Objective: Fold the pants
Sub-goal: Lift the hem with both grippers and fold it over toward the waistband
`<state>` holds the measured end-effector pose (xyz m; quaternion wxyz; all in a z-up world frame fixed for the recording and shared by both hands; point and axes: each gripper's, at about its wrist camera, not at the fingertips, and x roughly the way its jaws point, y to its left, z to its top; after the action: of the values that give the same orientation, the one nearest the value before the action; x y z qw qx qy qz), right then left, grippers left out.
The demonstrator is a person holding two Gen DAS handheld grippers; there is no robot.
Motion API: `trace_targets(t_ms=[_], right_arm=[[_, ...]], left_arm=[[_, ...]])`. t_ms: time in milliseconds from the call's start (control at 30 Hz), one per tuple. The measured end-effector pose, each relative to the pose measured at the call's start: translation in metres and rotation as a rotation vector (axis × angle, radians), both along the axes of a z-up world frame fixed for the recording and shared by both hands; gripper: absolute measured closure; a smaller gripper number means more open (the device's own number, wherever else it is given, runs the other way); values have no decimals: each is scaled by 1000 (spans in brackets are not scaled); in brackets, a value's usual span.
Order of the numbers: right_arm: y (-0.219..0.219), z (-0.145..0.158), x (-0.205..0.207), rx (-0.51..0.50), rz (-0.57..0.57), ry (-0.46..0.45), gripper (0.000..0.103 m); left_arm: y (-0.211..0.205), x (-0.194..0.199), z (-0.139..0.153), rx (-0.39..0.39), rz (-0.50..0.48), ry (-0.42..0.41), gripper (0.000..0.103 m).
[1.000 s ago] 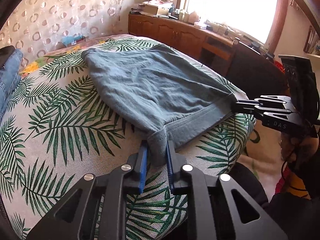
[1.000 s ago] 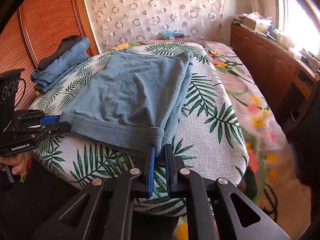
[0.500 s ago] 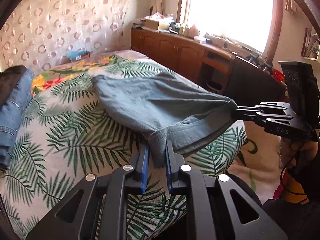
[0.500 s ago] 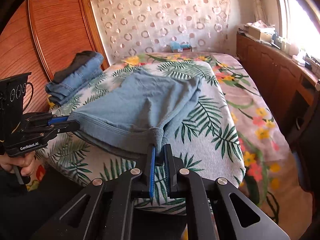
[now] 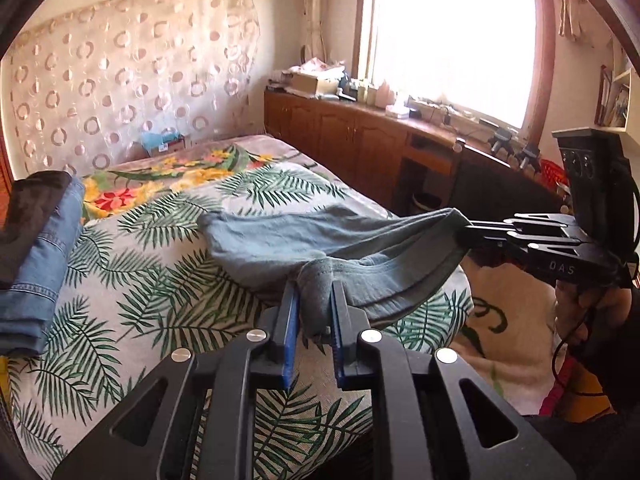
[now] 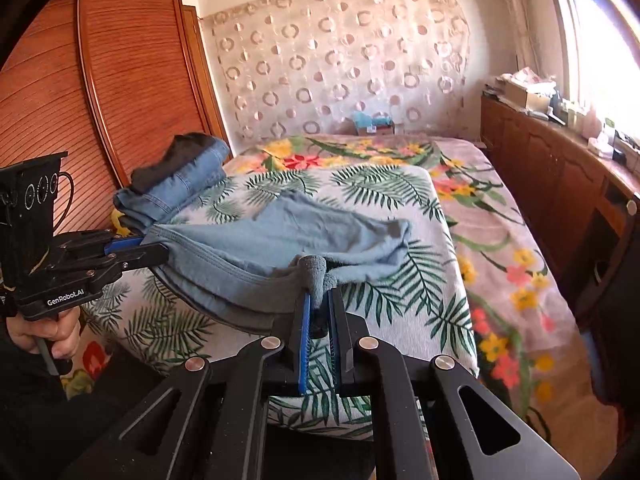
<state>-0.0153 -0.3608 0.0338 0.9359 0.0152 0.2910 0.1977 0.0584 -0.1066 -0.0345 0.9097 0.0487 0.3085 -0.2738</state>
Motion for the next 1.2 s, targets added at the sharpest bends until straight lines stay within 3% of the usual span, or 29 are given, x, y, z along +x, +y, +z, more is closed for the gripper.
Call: trace_targets(t_ms=[367, 767, 933, 1200], right_arm=[[0, 6, -9, 5, 37, -55, 95], [4, -34, 49, 1, -6, 28, 95], [17, -32, 73, -31, -16, 15, 95], [32, -23, 90, -56, -23, -32, 95]], left_arm=[[12, -7, 18, -28, 14, -56, 87], [9, 44, -29, -7, 41, 42, 87], [8, 74, -34, 0, 68, 66, 87], [6, 88, -22, 12, 75, 41, 87]])
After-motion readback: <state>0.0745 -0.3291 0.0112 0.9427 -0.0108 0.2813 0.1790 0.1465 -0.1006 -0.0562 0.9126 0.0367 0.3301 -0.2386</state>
